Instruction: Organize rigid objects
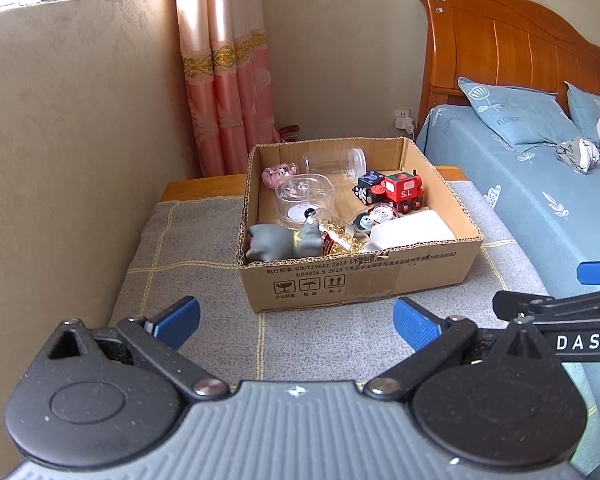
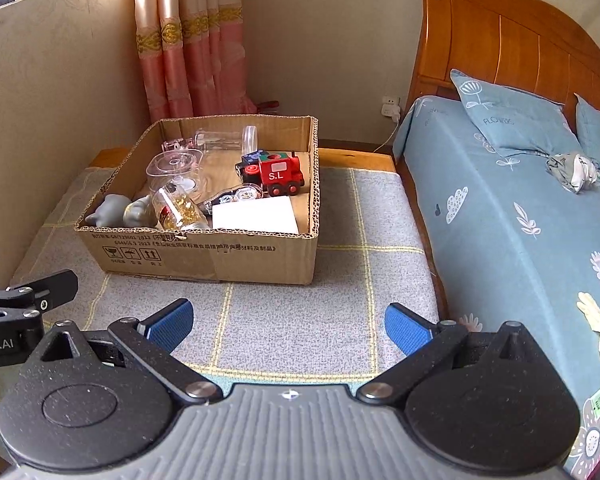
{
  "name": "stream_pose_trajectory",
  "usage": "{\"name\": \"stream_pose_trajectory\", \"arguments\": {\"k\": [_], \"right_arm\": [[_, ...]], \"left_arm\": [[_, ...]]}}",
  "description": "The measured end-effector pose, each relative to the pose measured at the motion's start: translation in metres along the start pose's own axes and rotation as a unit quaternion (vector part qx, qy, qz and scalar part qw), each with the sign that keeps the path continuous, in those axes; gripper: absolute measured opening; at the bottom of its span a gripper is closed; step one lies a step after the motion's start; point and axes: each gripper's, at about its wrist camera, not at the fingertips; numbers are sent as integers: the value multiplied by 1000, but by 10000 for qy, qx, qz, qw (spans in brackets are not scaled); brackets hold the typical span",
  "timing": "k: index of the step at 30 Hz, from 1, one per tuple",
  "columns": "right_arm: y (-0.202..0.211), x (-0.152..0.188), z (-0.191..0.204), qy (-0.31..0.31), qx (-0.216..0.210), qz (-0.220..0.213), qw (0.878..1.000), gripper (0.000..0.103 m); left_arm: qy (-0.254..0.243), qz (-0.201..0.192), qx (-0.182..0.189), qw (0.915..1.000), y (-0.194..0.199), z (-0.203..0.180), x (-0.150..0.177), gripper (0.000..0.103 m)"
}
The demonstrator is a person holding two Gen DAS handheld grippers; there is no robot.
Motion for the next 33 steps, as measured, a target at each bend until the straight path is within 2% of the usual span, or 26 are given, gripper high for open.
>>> {"name": "stream_pose_trajectory", "arguments": {"k": [33], "right_arm": [[6, -2, 4, 42, 54, -154, 9999, 103]], "left_arm": [[-81, -82, -63, 9999, 4, -1, -2, 102]]}}
Point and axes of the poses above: each gripper's, at about its wrist camera, not at the fingertips, and y roughly against the way its jaws point, z to its left, x to its underside, and after that the axes turned 6 degrees about -z, right-handed
